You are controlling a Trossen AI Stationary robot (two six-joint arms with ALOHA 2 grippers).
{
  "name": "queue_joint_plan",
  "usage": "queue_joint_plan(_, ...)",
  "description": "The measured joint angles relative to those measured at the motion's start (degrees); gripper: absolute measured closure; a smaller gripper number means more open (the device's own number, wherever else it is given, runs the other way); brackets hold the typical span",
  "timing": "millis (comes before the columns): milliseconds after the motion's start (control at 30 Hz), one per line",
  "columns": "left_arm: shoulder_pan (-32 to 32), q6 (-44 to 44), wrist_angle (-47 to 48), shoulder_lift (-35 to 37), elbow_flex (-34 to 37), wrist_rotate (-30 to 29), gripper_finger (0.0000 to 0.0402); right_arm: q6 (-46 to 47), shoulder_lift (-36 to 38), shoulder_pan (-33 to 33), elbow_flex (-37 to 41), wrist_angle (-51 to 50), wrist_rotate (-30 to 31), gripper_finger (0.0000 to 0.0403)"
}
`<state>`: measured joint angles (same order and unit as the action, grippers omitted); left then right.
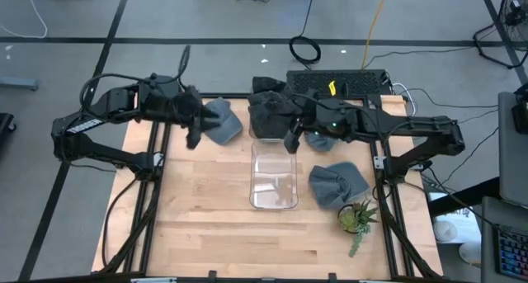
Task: Pick & Place hat
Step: Put the top left blue cap into the bottom transparent bin
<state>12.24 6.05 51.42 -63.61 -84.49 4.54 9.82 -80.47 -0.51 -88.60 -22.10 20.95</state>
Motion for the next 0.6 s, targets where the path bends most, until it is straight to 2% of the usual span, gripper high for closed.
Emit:
queue_joint_plan(167,-1.5,10.2,3.5,0.1,0.0,-23.1,0.0256,-0.6,0.5,0.5,0.0,0.2,0.0,0.0379)
queue_joint_plan(333,-3.3,14.7,7.1,0.2,0.0,-38.0,0.0256,-2.6,0.8,0.2,0.0,0.3,0.0,0.0372)
queue_joint_plan(433,-3.7,12.7,8.4,0.2,0.0,-40.2,0.0256,-3.5,1.3,0.2,0.0,0.5,-0.1,0.0367)
queue_joint_plan(600,-3.7,10.3,9.3,0.2,0.0,-35.7,0.0256,-3.7,1.4,-0.2,0.0,0.8,-0.2,0.0362)
